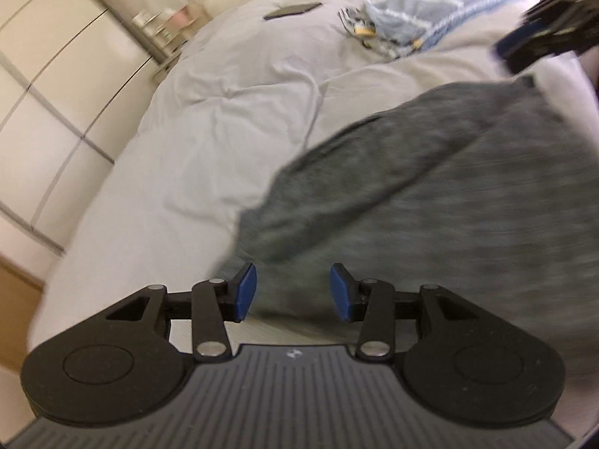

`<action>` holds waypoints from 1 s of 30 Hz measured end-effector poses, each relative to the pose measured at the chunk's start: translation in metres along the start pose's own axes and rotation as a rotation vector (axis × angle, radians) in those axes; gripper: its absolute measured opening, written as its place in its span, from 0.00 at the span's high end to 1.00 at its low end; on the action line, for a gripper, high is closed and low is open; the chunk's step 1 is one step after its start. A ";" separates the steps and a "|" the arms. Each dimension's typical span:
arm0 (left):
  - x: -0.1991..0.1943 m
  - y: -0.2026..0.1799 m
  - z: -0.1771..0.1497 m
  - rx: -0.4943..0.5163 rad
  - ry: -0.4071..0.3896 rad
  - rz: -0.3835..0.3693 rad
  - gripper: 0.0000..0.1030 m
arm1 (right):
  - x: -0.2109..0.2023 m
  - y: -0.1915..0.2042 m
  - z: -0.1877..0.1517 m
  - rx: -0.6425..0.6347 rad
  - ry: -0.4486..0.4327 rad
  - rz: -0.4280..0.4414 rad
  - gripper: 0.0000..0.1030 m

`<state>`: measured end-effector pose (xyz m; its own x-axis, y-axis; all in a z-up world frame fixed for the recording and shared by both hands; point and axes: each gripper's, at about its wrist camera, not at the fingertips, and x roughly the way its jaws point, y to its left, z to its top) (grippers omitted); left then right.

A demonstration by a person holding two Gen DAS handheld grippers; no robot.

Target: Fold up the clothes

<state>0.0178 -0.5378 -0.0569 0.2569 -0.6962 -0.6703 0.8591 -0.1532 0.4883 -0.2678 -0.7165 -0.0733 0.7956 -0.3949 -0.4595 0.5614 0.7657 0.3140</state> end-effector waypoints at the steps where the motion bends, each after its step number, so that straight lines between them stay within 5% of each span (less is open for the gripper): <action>1: -0.004 -0.007 -0.007 -0.042 -0.007 -0.013 0.61 | 0.009 0.000 0.006 -0.015 0.008 0.013 0.60; 6: 0.001 -0.028 -0.034 -0.208 -0.010 -0.042 0.62 | 0.055 -0.001 0.038 -0.059 0.061 0.094 0.59; 18: -0.016 -0.023 -0.054 -0.378 -0.129 0.018 0.60 | 0.187 0.029 0.088 -0.173 0.271 0.185 0.59; 19: -0.021 -0.023 -0.055 -0.388 -0.141 0.022 0.60 | 0.196 0.028 0.087 -0.163 0.296 0.176 0.61; 21: -0.028 -0.020 -0.055 -0.403 -0.165 0.026 0.60 | 0.207 0.028 0.086 -0.150 0.331 0.161 0.86; 25: -0.038 -0.026 -0.051 -0.425 -0.191 -0.004 0.60 | 0.197 0.033 0.090 -0.257 0.237 0.090 0.98; 30: -0.051 -0.050 -0.046 -0.403 -0.194 -0.031 0.59 | 0.183 0.009 0.094 -0.137 0.218 0.082 0.91</action>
<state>-0.0180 -0.4626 -0.0730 0.1735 -0.8203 -0.5449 0.9789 0.0827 0.1871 -0.0959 -0.8299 -0.0766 0.7609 -0.2214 -0.6100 0.4494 0.8578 0.2493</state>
